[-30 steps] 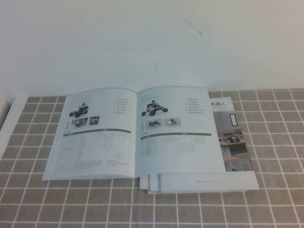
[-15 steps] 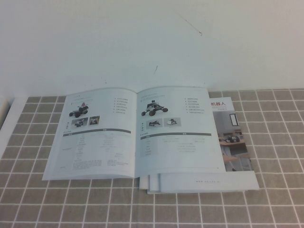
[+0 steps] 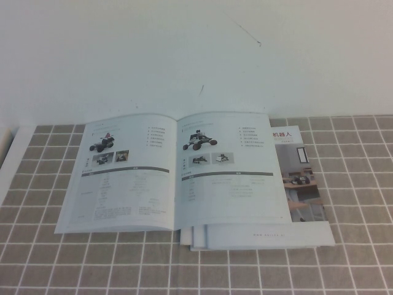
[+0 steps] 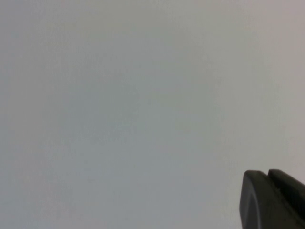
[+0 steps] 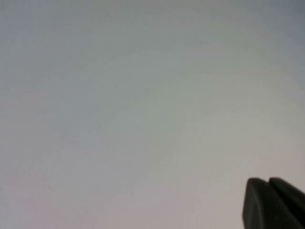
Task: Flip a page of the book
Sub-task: Open the closed book
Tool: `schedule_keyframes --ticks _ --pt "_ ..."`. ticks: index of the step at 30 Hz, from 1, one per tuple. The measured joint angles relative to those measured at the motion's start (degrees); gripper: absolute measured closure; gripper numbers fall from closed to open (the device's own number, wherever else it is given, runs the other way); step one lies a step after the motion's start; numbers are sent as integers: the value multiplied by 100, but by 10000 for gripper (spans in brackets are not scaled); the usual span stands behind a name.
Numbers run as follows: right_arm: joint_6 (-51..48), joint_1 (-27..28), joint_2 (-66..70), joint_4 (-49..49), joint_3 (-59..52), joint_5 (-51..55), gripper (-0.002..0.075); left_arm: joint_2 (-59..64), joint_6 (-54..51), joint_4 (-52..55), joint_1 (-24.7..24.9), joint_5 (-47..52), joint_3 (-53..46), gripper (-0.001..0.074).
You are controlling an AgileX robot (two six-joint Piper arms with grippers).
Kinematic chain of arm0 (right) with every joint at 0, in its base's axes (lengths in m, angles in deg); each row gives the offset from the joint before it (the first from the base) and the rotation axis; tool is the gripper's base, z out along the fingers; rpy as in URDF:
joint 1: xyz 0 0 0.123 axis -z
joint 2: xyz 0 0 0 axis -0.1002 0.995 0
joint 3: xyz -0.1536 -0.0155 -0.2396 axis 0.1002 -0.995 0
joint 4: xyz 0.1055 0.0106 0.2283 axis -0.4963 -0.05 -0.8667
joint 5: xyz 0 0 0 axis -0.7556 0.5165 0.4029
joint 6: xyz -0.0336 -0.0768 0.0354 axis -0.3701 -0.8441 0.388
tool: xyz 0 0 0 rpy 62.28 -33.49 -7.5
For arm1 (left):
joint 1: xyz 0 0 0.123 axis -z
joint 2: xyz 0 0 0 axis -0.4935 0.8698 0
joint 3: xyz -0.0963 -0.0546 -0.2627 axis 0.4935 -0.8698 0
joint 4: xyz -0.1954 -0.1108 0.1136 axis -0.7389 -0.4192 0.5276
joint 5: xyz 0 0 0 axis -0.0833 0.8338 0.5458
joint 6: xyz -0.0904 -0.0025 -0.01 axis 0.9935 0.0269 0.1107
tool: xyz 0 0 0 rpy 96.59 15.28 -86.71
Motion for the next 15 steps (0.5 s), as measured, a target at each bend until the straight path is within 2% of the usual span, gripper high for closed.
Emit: schedule_keyframes --ticks 4,8,15 --pt "183 0 580 -20 509 166 728 906 105 0 0 -196 517 738" --pt "686 0 1275 -23 643 311 728 1606 219 0 0 -669 619 738" --pt "1517 0 2633 -23 643 779 728 2821 1618 -102 0 -524 619 738"
